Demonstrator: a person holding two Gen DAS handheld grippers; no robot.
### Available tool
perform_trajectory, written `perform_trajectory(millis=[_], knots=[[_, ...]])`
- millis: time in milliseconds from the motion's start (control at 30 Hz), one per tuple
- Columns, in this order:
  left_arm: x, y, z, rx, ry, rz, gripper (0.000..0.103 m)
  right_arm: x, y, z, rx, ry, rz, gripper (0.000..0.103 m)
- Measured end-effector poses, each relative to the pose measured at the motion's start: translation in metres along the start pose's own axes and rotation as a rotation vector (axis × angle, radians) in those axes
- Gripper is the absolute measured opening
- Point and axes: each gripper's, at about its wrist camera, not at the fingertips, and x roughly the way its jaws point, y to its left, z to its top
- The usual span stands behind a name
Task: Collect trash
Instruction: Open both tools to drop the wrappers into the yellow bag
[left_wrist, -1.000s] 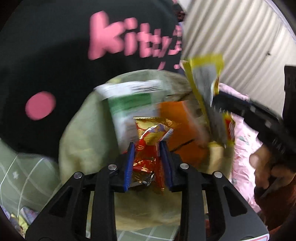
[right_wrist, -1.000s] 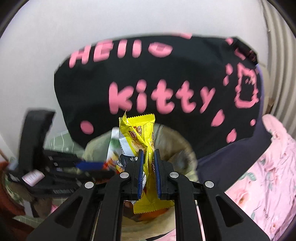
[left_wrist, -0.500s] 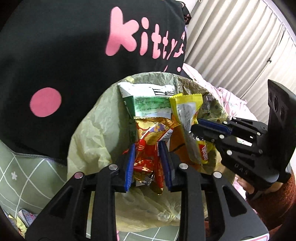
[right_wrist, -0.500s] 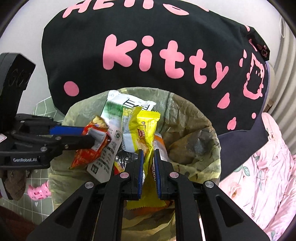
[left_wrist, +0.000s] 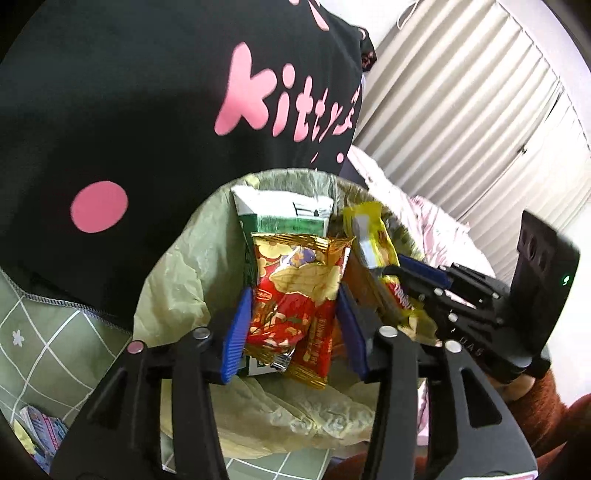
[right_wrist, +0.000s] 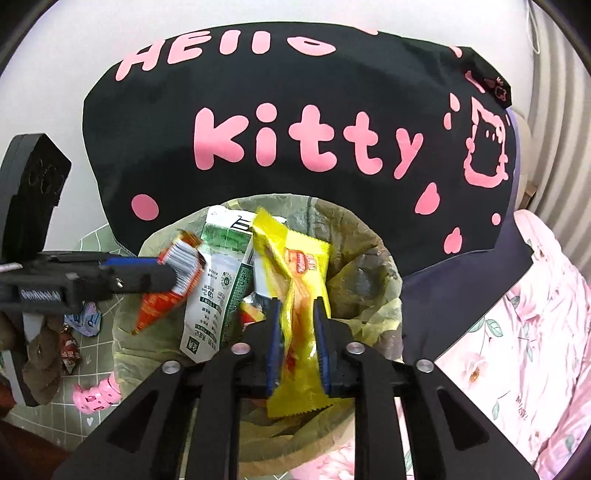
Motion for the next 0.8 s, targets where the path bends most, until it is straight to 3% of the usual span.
perform_trajectory(millis=[67, 167, 400, 600, 800], knots=[[-0.004, -0.001, 0.001, -0.001, -0.015, -0.007, 0.056, -0.003, -0.001, 0.000, 0.004, -0.008, 0.008, 0.030], [-0.010, -0.005, 0.000, 0.006, -0.040, -0.006, 0.064, -0.009, 0.000, -0.001, -0.008, -0.021, 0.002, 0.034], [-0.047, 0.001, -0.010, -0.030, -0.147, 0.074, 0.067, -0.022, 0.012, 0.005, -0.033, -0.089, 0.028, 0.041], [-0.089, 0.023, -0.038, -0.090, -0.248, 0.213, 0.067, -0.024, 0.043, 0.014, -0.068, -0.133, 0.123, 0.042], [-0.139, 0.066, -0.083, -0.217, -0.322, 0.374, 0.067, -0.012, 0.092, 0.018, -0.133, -0.126, 0.228, 0.043]])
